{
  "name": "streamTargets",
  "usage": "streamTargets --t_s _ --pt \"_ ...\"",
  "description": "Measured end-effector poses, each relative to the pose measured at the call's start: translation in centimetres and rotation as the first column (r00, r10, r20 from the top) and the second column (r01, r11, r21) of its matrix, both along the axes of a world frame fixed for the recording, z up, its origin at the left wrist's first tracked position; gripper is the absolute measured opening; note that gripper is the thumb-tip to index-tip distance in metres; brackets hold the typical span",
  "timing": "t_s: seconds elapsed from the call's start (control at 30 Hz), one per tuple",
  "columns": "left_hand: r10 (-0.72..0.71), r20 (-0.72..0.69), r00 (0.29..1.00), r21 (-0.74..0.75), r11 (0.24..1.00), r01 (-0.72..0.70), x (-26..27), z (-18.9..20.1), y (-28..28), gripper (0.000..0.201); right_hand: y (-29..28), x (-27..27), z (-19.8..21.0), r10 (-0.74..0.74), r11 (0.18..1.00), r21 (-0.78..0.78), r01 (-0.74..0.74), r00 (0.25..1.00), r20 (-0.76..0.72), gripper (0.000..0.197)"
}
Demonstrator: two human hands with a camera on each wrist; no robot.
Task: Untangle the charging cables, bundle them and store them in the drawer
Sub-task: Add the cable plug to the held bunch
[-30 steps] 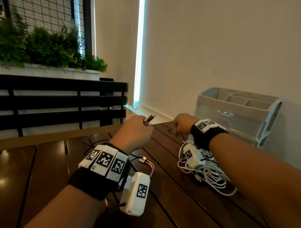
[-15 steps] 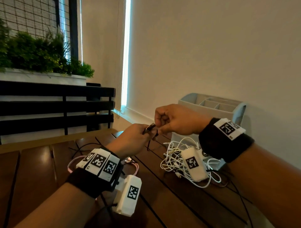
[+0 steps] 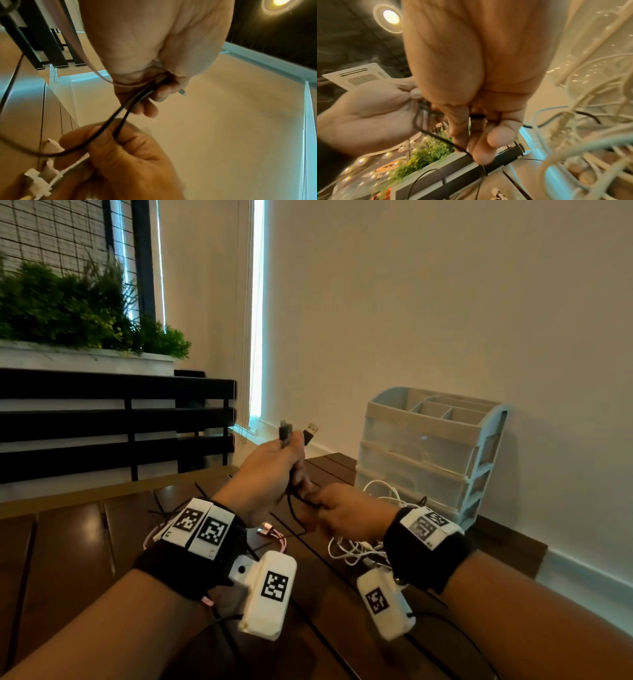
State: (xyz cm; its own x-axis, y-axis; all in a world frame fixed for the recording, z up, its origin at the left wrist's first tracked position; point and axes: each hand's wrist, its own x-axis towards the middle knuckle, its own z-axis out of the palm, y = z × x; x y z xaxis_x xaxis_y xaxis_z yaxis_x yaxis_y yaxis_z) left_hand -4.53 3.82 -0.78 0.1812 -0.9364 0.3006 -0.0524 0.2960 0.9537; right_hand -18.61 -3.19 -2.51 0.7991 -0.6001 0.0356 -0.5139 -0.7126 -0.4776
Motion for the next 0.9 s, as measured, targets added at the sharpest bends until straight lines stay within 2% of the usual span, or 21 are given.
streamTargets --t_s 0.07,0.1,0.13,0.17,0.2,0.23,0.3,0.33,0.37,0.4,0.43,0.47,0.57,0.63,0.67,0.73,0.8,0.9 --pt "-0.024 -0.132 0.991 0.001 1.0 0.024 0.2 0.5 0.3 0.048 -0.8 -0.4 -0.5 -0.049 0.992 0.122 0.037 0.995 0.092 0.016" --pt "-0.022 -0.144 0.989 -0.015 1.0 0.02 0.5 0.8 0.4 0.049 -1.4 -0.9 -0.7 -0.085 0.985 0.162 0.066 0.99 0.114 0.017" --pt "-0.005 -0.108 0.994 -0.037 0.999 0.001 0.9 1.1 0.6 0.051 -1.9 -1.6 -0.8 -0.123 0.979 0.176 0.101 0.985 0.118 0.018" --pt "0.047 -0.006 0.999 -0.063 0.997 -0.048 1.6 1.4 0.7 0.056 -2.5 -2.2 -0.9 -0.155 0.975 0.178 0.133 0.981 0.116 0.018" --pt "0.14 0.161 0.977 -0.101 0.987 -0.125 2.4 1.6 0.7 0.063 -3.0 -2.9 -1.0 -0.179 0.971 0.185 0.155 0.976 0.122 0.018" --pt "0.261 0.338 0.904 -0.16 0.963 -0.218 3.1 1.8 0.9 0.066 -3.5 -3.5 -1.0 -0.2 0.967 0.187 0.175 0.972 0.127 0.017" --pt "0.5 0.556 0.664 -0.317 0.866 -0.387 4.3 2.1 1.1 0.048 -4.3 -4.4 -0.5 -0.248 0.966 0.098 0.238 0.963 0.106 0.016" --pt "0.574 0.595 0.562 -0.369 0.817 -0.444 4.6 2.2 1.4 0.039 -4.6 -4.7 -0.1 -0.275 0.961 0.013 0.275 0.958 0.084 0.017" --pt "0.618 0.614 0.49 -0.397 0.779 -0.485 5.0 2.4 1.6 0.033 -4.8 -4.9 0.3 -0.299 0.951 -0.064 0.303 0.952 0.07 0.019" --pt "0.639 0.619 0.456 -0.401 0.757 -0.516 5.2 2.5 1.7 0.029 -4.8 -5.1 0.9 -0.315 0.94 -0.11 0.322 0.946 0.074 0.021" --pt "0.639 0.612 0.467 -0.383 0.755 -0.532 5.4 2.5 1.6 0.027 -4.6 -5.3 1.5 -0.317 0.937 -0.126 0.327 0.944 0.091 0.023" --pt "0.624 0.591 0.511 -0.355 0.77 -0.53 5.4 2.5 1.6 0.028 -4.3 -5.2 2.1 -0.299 0.941 -0.134 0.312 0.948 0.108 0.024" --pt "0.571 0.45 0.687 -0.302 0.821 -0.485 4.1 2.4 1.2 0.038 -2.7 -4.2 3.6 -0.202 0.958 -0.193 0.214 0.976 0.08 0.015" --pt "0.537 0.409 0.738 -0.277 0.844 -0.46 3.1 2.5 1.3 0.044 -1.6 -3.3 4.2 -0.143 0.952 -0.269 0.145 0.989 0.027 0.014" --pt "0.53 0.41 0.742 -0.271 0.848 -0.456 3.1 2.6 1.3 0.045 -1.3 -2.9 4.3 -0.119 0.95 -0.29 0.116 0.993 0.01 0.017" --pt "0.563 0.449 0.694 -0.285 0.826 -0.486 3.7 3.2 1.9 0.041 -1.2 -2.3 4.2 -0.103 0.946 -0.311 0.089 0.994 -0.028 0.02" --pt "0.618 0.504 0.603 -0.333 0.783 -0.525 4.5 4.1 2.8 0.041 -1.5 -1.9 3.7 -0.124 0.953 -0.288 0.098 0.989 -0.074 0.018" --pt "0.702 0.602 0.38 -0.466 0.695 -0.547 4.4 5.3 4.2 0.037 -2.3 -1.3 2.6 -0.132 0.974 -0.2 0.11 0.986 -0.098 0.016"
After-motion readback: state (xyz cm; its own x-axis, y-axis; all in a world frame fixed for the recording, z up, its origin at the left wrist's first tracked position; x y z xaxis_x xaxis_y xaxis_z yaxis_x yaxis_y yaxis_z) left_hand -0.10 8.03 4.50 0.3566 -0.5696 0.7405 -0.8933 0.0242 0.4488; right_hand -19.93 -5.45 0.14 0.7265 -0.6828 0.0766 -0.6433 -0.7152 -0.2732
